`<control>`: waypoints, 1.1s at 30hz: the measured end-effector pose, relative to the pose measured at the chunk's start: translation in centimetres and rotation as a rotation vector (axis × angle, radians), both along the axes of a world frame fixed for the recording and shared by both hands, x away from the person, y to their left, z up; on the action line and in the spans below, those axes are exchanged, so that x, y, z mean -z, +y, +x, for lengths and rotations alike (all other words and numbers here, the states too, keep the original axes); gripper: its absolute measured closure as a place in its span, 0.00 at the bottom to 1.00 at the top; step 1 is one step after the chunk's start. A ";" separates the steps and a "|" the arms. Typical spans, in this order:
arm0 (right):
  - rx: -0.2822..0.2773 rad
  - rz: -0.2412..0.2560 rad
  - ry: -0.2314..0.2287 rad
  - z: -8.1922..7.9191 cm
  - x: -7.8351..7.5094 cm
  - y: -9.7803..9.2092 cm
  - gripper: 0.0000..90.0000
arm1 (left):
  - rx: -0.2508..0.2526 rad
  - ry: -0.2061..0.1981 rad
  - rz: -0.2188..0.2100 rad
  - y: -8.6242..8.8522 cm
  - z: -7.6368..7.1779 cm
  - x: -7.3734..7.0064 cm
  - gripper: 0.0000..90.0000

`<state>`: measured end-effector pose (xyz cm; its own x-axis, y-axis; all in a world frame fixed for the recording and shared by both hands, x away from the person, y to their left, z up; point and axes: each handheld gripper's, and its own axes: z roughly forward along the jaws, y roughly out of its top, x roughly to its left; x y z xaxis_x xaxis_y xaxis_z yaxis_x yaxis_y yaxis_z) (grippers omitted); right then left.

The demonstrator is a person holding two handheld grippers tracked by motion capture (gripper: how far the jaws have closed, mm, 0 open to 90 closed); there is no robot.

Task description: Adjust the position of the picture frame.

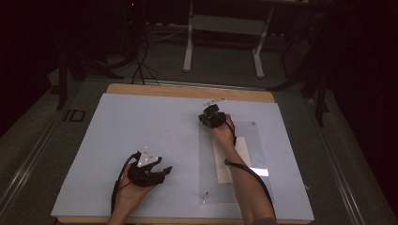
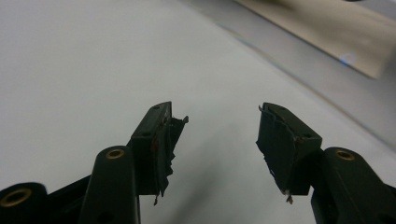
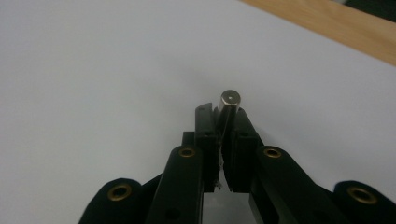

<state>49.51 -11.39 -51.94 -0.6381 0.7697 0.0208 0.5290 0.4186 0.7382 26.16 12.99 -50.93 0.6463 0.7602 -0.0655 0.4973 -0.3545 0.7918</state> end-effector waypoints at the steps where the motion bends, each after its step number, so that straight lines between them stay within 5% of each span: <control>1: 0.026 0.007 0.000 0.2 -0.1 -0.3 0.95 | 0.014 0.000 0.003 -0.4 -0.1 0.0 0.50; 3: 0.051 0.015 0.003 0.5 -0.1 -0.7 0.95 | 0.029 0.000 0.007 -0.8 -0.2 0.1 0.51; 6: 0.078 0.002 0.023 1.1 0.1 -1.1 0.95 | 0.117 0.008 0.012 -2.6 -0.9 0.1 0.52; 11: 0.079 -0.009 0.027 1.1 0.0 -1.0 0.95 | 0.246 0.008 -0.012 -5.0 -2.3 0.1 0.53; 20: 0.074 -0.006 0.026 1.1 0.0 -1.1 0.95 | 0.402 0.013 -0.021 -8.7 -3.5 1.1 0.57; 25: 0.077 0.000 0.022 1.1 0.1 -1.1 0.95 | 0.411 0.032 0.002 -10.5 -3.5 1.9 0.63; 33: 0.070 -0.013 0.016 1.1 0.1 -1.0 0.95 | 0.361 0.008 0.032 -11.6 -3.3 2.7 0.91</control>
<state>50.59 -12.42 -52.03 -0.5821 0.8129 0.0200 0.5691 0.3897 0.7241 22.82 1.41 -53.63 0.8729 0.4852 -0.0514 0.3418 -0.5329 0.7741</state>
